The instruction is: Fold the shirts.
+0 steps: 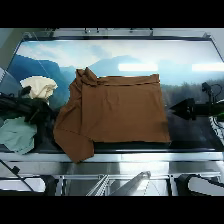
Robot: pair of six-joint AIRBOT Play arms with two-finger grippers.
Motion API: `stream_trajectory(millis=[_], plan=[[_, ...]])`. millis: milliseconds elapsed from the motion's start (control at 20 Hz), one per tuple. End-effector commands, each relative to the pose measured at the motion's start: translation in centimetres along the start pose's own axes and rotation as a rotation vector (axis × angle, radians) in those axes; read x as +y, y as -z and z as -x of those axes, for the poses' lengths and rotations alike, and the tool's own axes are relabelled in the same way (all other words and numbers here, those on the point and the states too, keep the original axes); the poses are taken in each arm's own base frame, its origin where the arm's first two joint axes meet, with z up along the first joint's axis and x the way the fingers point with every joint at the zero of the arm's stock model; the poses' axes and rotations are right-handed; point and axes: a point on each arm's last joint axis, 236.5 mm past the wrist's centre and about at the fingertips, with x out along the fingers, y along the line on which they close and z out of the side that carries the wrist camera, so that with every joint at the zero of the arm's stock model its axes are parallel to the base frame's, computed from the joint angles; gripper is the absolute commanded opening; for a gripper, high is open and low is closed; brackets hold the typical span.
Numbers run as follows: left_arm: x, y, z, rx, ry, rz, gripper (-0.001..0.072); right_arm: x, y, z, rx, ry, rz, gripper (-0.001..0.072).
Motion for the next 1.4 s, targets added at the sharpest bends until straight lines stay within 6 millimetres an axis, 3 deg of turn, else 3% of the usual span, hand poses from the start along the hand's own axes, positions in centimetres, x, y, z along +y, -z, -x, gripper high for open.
stream_trajectory(millis=[0,300,350,400,450,500,750,800,850,1050,1200,1350], plan=[[3.8,2.5,-2.7,0.093,-0.113,0.023,0.0699,1.8,1.2,0.2,-0.007,-0.048,0.023,0.0442],[3.0,3.0,-6.6,0.206,-0.105,-0.023,0.0698,2.5,1.2,0.6,-0.021,-0.05,0.044,0.0443],[2.4,3.0,-7.1,0.217,-0.096,-0.042,0.0607,2.4,1.1,0.7,-0.023,-0.049,0.042,0.0444],[1.6,2.8,-7.5,0.214,-0.075,-0.075,0.0451,2.1,1.2,0.8,-0.021,-0.037,0.04,0.0444],[0.7,2.6,-7.8,0.21,-0.05,-0.113,0.0204,1.4,1.4,0.8,-0.013,-0.015,0.028,0.0444],[0.0,2.5,-7.9,0.209,-0.027,-0.149,0.0005,0.5,1.9,1.0,0.005,0.021,0.004,0.0444],[-0.9,2.9,-7.8,0.22,0.019,-0.169,0.0019,-4.8,4.7,1.9,0.099,0.224,-0.088,0.0448],[-1.1,3.1,-7.6,0.226,0.035,-0.165,0.0019,-5.2,5.1,1.7,0.101,0.231,-0.096,0.0457],[-1.1,3.2,-7.5,0.229,0.044,-0.161,0.0018,-5.8,5.5,1.4,0.102,0.243,-0.107,0.0519],[-2.8,2.3,-6.5,0.167,0.169,-0.158,0.0019,-8.5,7.8,-0.2,0.145,0.268,-0.174,0.0507],[-4.5,1.3,-5.5,0.107,0.275,-0.156,0.0019,-9.8,9.5,-1.6,0.2,0.255,-0.223,0.0505],[-5.3,0.9,-5.0,0.082,0.32,-0.156,0.0019,-9.0,10.1,-3.4,0.244,0.211,-0.211,0.0505]])
